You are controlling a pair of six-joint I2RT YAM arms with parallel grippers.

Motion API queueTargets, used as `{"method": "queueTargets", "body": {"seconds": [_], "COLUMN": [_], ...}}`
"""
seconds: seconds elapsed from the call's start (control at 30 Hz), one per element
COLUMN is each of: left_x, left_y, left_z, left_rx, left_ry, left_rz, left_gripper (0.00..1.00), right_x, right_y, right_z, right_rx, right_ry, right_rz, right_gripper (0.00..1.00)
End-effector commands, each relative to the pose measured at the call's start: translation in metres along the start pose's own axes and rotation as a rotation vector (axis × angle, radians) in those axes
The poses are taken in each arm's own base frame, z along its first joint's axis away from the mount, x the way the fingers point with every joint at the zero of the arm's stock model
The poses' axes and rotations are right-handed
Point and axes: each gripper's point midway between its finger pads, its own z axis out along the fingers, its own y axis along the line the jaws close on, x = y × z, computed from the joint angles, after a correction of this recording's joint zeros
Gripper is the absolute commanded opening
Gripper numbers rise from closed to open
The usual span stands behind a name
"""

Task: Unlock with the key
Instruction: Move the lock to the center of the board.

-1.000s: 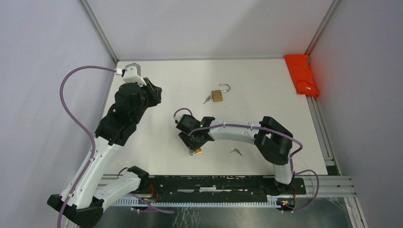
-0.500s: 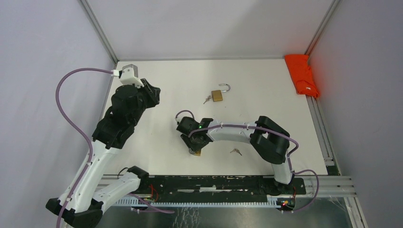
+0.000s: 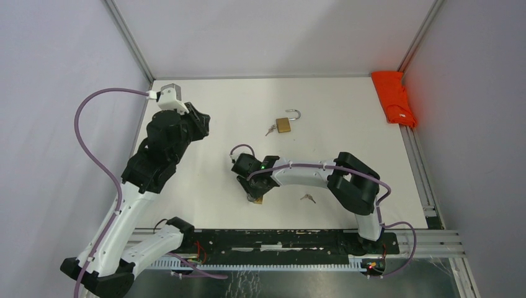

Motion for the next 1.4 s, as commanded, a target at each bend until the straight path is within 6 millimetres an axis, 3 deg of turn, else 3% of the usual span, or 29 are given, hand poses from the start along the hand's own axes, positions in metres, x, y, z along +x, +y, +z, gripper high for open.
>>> {"method": "queueTargets", "body": {"seconds": [0.0,0.33,0.67,0.87,1.03,1.17,1.3,1.37], "left_x": [-0.001,0.005,0.0,-0.005,-0.032,-0.057,-0.064,-0.063], "left_y": [-0.005,-0.013,-0.012,-0.01,0.011,0.016,0.013,0.014], "left_z": [0.007,0.025,0.046,0.057,0.041,0.028,0.026,0.027], "left_rx": [0.015,0.021,-0.029,-0.074,-0.185,-0.218,-0.212,-0.214], "left_ry": [-0.004,0.026,0.016,0.01,-0.104,-0.177,-0.188,-0.186], "left_rz": [0.008,-0.005,0.001,0.009,-0.02,-0.021,-0.019,-0.019], "left_gripper": [0.32,0.31,0.31,0.3,0.32,0.35,0.35,0.36], "right_x": [0.037,-0.012,-0.081,-0.1,-0.117,-0.134,-0.16,-0.172], "right_y": [-0.05,-0.104,-0.124,-0.113,-0.086,-0.072,-0.085,-0.089], "right_z": [0.018,0.024,0.033,0.046,0.045,0.032,0.008,-0.014], "right_rx": [0.15,0.264,0.225,0.07,-0.075,-0.121,-0.018,0.012], "right_ry": [0.128,0.117,0.046,0.019,-0.034,-0.105,-0.24,-0.316], "right_rz": [-0.028,-0.125,-0.245,-0.286,-0.344,-0.369,-0.324,-0.3], "right_gripper": [0.46,0.45,0.45,0.43,0.42,0.42,0.45,0.46]}}
